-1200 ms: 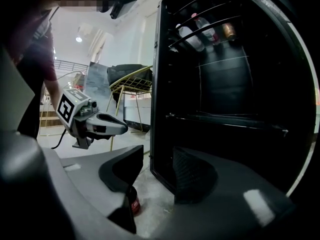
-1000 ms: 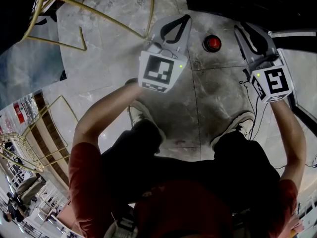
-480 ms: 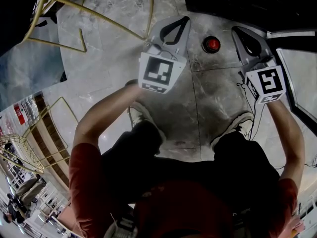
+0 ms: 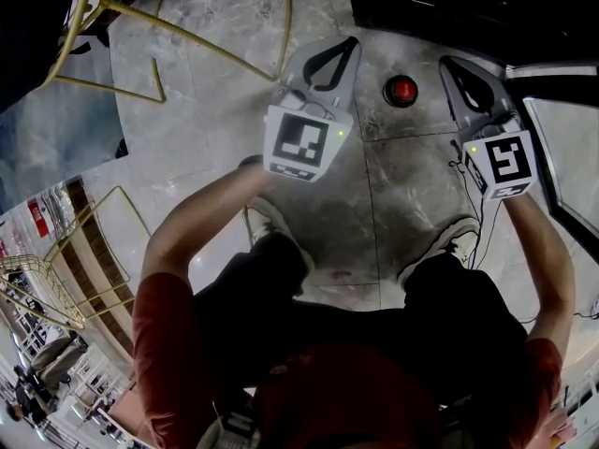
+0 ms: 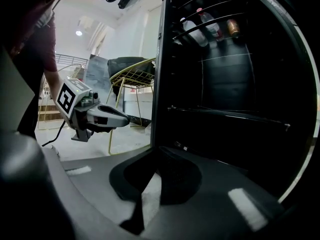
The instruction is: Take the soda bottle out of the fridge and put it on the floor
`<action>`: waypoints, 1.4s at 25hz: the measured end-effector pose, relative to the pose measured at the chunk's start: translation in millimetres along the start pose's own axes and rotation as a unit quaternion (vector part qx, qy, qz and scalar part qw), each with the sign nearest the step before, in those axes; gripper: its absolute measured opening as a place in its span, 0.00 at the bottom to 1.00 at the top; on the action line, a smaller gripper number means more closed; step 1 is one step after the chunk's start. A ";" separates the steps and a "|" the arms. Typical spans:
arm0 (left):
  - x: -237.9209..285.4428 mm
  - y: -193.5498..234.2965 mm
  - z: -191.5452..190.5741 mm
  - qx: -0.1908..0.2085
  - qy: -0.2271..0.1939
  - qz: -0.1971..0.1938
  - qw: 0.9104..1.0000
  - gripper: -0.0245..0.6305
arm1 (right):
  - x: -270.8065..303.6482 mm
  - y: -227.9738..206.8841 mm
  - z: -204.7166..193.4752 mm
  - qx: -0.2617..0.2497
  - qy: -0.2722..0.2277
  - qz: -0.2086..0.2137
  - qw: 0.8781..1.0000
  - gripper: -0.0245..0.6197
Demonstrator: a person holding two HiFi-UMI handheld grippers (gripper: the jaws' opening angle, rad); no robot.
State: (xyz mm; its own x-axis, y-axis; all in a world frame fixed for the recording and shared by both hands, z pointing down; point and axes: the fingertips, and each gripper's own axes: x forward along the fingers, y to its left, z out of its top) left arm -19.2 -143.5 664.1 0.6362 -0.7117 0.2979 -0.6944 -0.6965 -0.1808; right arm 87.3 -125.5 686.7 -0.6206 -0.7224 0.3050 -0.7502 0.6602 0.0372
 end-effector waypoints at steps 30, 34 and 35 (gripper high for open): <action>-166.3 41.4 383.1 -0.014 -0.026 0.019 0.999 0.04 | -191.9 -8.0 368.6 0.096 0.021 -0.195 0.976 0.04; -202.8 50.1 475.7 -0.021 -0.030 0.038 0.999 0.04 | -231.2 4.5 460.7 0.109 0.009 -0.208 0.972 0.04; -212.2 51.5 498.9 -0.024 -0.033 0.041 0.998 0.04 | -242.1 5.9 482.6 0.115 0.005 -0.210 0.971 0.04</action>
State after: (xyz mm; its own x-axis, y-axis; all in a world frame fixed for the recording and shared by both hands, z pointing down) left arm -22.2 -74.2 124.0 0.5954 -0.7723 0.2217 -0.7597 -0.6309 -0.1574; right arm 123.0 -45.9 153.8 -0.2479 -0.9151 0.3180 -0.9683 0.2439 -0.0529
